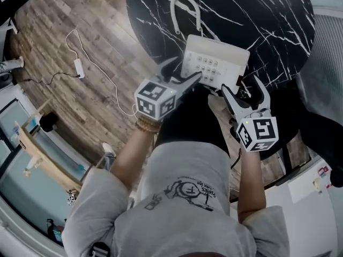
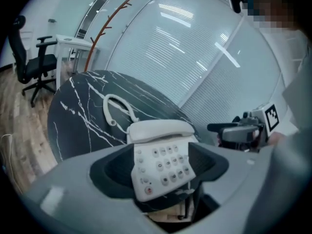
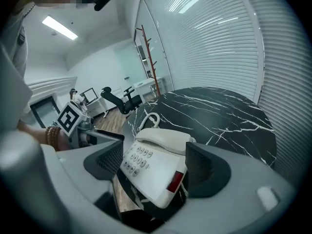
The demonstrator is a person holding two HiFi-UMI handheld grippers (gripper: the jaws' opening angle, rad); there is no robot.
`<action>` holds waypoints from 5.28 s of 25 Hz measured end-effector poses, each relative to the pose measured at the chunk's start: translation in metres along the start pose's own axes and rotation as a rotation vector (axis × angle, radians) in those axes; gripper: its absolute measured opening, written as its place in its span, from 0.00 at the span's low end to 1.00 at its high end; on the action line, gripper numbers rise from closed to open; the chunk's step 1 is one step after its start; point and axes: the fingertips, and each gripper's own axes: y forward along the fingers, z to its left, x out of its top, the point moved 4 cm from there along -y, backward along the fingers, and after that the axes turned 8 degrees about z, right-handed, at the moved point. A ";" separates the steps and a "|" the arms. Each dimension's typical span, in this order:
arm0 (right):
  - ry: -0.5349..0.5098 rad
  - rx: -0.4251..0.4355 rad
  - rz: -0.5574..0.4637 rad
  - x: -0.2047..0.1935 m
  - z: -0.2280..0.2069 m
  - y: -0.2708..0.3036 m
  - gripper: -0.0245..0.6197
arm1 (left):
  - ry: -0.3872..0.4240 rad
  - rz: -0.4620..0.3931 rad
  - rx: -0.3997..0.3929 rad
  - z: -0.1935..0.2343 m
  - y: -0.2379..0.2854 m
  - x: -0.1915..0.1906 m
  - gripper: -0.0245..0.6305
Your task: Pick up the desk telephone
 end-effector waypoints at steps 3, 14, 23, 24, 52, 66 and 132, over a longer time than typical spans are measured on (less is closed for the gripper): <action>0.028 -0.002 0.021 -0.014 -0.014 0.015 0.68 | -0.016 0.013 0.003 0.011 0.014 -0.009 0.57; 0.108 0.025 0.050 -0.054 -0.040 0.060 0.70 | -0.043 0.030 0.031 0.032 0.052 -0.032 0.58; 0.143 0.065 0.037 -0.067 -0.044 0.079 0.66 | -0.051 0.014 0.057 0.032 0.058 -0.033 0.58; 0.143 0.074 0.032 -0.067 -0.044 0.080 0.65 | -0.050 0.013 0.059 0.033 0.058 -0.033 0.58; 0.180 0.094 -0.050 -0.022 -0.023 0.022 0.57 | 0.079 -0.034 0.102 -0.019 0.013 0.018 0.57; 0.101 0.082 -0.178 0.063 0.017 -0.072 0.58 | 0.115 -0.168 0.139 -0.093 -0.075 0.088 0.57; -0.069 0.035 -0.510 0.193 0.121 -0.302 0.56 | 0.326 -0.476 0.182 -0.276 -0.269 0.198 0.58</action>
